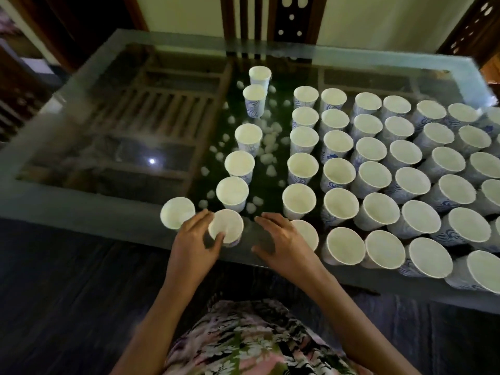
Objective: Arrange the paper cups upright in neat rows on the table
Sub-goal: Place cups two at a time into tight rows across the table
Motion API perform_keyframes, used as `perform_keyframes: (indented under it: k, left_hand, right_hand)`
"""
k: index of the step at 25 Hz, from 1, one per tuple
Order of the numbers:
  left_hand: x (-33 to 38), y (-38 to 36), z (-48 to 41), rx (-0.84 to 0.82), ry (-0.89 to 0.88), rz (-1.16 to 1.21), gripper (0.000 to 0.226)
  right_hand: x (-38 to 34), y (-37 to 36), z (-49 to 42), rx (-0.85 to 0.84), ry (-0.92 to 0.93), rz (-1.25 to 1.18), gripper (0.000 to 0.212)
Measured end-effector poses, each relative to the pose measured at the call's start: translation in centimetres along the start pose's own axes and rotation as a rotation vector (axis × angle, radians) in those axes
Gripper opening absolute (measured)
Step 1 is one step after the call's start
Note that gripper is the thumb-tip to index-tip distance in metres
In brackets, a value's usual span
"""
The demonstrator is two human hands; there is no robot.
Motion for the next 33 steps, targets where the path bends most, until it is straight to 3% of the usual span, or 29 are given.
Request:
perform_keyframes:
  k: [3,8,12,24,33]
  left_hand:
    - [-3.4,1.3,-0.2,-0.043,0.015,0.033,0.048]
    - [-8.0,3.6,-1.9,-0.171,-0.043,0.072,0.063]
    - [-10.4,4.2,-3.4,-0.278,-0.093,0.059,0.070]
    - [-12.1,3.0,-4.0,-0.338,-0.112,0.181,0.079]
    - [-9.0,0.8,-3.9,-0.381,-0.169,0.222,0.079]
  right_hand:
    - [-2.8,-2.3,-1.5,0.004,0.017,0.017,0.060]
    - [-5.6,-5.3,-3.0,0.055,-0.168,0.076,0.073]
    - [-7.0,-7.0,-3.2,0.139,-0.265,0.061,0.069]
    - [-8.0,-7.0,-3.7,0.151,-0.366,0.076,0.065]
    - [-5.5,-5.0,-3.2,0.133,-0.421,0.082,0.071]
Point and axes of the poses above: each hand's wrist, its own z-axis away from the middle knuckle, its own y-axis out of the back of the hand, x = y × z, the point moved 4 cm from there along -z, towards the middle knuckle, and after that the axes turned 12 degrees about -y, right-handed, at the moved point
